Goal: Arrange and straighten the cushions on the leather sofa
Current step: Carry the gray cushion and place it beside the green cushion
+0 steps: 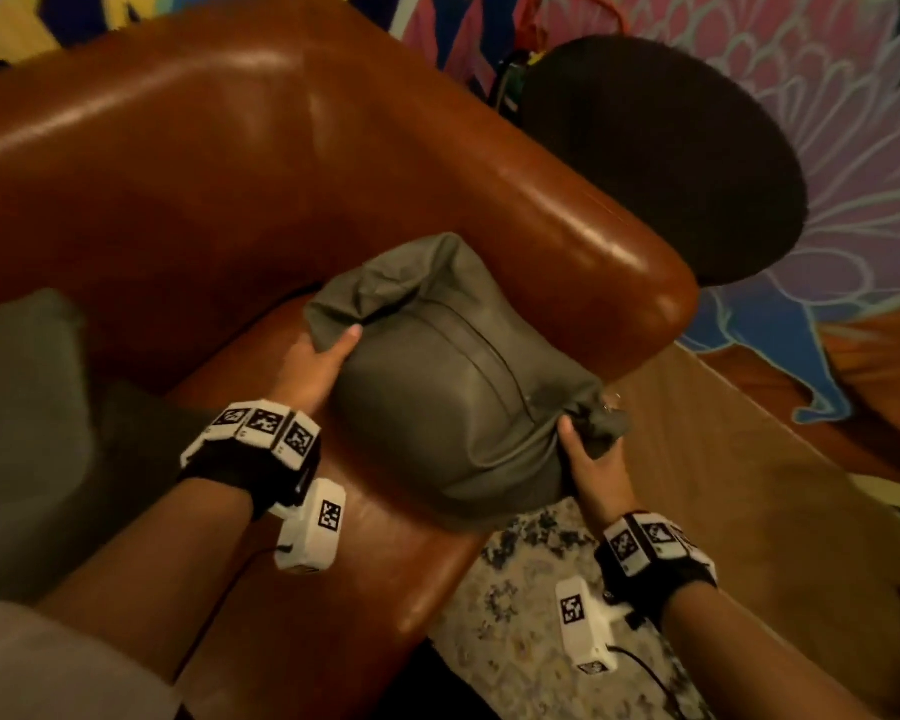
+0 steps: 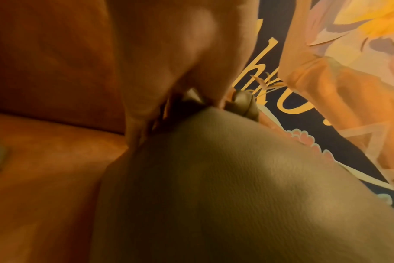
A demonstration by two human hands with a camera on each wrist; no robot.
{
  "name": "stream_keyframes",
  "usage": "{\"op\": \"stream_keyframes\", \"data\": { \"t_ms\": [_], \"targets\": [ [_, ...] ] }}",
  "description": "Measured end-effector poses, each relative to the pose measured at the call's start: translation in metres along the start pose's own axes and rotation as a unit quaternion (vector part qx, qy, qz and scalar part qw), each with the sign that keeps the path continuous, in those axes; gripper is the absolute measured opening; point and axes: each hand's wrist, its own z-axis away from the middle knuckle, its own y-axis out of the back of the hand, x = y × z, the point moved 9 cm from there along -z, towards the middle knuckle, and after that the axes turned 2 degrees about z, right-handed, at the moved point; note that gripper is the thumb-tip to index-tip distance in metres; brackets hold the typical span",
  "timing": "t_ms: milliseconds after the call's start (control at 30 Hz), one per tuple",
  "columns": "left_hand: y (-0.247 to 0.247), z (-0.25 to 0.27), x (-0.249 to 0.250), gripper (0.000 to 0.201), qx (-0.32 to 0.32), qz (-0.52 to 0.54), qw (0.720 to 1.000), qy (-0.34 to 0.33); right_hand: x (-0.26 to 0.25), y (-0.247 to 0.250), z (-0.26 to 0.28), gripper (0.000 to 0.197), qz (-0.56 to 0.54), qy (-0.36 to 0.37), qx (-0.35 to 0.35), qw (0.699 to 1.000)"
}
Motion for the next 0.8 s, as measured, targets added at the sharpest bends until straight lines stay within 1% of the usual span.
{"op": "stream_keyframes", "data": {
  "t_ms": [100, 167, 233, 300, 333, 400, 433, 467, 500, 533, 567, 600, 633, 733, 800],
  "targets": [
    [0.005, 0.000, 0.004, 0.044, 0.102, -0.054, 0.993, -0.001, 0.001, -0.002, -0.001, 0.101, -0.013, -0.026, -0.008, 1.000],
    [0.015, 0.012, 0.018, 0.042, 0.149, -0.039, 0.988, -0.014, -0.002, 0.001, 0.007, 0.095, -0.043, -0.042, 0.002, 0.998],
    [0.028, 0.026, 0.031, 0.041, 0.198, -0.021, 0.979, -0.054, -0.005, -0.002, 0.019, 0.093, -0.076, -0.067, -0.003, 0.995],
    [0.044, 0.032, 0.046, 0.042, 0.226, 0.008, 0.970, -0.093, -0.011, -0.013, 0.026, 0.101, -0.106, -0.064, -0.030, 0.992],
    [0.049, 0.022, 0.047, 0.043, 0.219, 0.029, 0.970, -0.103, -0.017, -0.019, 0.024, 0.104, -0.107, -0.055, -0.039, 0.992],
    [0.042, -0.012, 0.032, 0.053, 0.125, 0.065, 0.988, -0.063, -0.027, -0.035, 0.009, 0.108, -0.087, -0.044, -0.050, 0.994],
    [0.035, -0.027, 0.016, 0.064, 0.080, 0.087, 0.992, -0.034, -0.029, -0.042, -0.004, 0.111, -0.079, -0.046, -0.049, 0.995],
    [0.032, -0.046, -0.012, 0.078, 0.055, 0.105, 0.993, -0.014, -0.029, -0.049, -0.018, 0.114, -0.071, -0.052, -0.043, 0.995],
    [0.031, -0.055, -0.034, 0.092, 0.048, 0.112, 0.992, -0.011, -0.030, -0.054, -0.030, 0.118, -0.063, -0.057, -0.038, 0.996],
    [0.024, -0.054, -0.042, 0.103, 0.043, 0.119, 0.992, -0.005, -0.029, -0.057, -0.042, 0.119, -0.057, -0.061, -0.034, 0.996],
    [0.015, -0.042, -0.038, 0.107, 0.037, 0.118, 0.992, 0.000, -0.028, -0.060, -0.050, 0.116, -0.054, -0.068, -0.035, 0.996],
    [0.007, -0.020, -0.023, 0.106, 0.028, 0.123, 0.992, 0.005, -0.024, -0.062, -0.054, 0.112, -0.055, -0.079, -0.038, 0.995],
    [0.003, -0.012, -0.019, 0.102, 0.022, 0.135, 0.991, 0.014, -0.019, -0.062, -0.057, 0.108, -0.054, -0.095, -0.045, 0.993],
    [0.005, -0.009, -0.014, 0.097, 0.026, 0.189, 0.982, 0.005, -0.009, -0.062, -0.054, 0.100, -0.052, -0.114, -0.076, 0.989],
    [0.005, -0.003, -0.016, 0.102, 0.034, 0.192, 0.981, 0.008, -0.010, -0.054, -0.056, 0.089, -0.060, -0.113, -0.067, 0.989]
  ]
}}
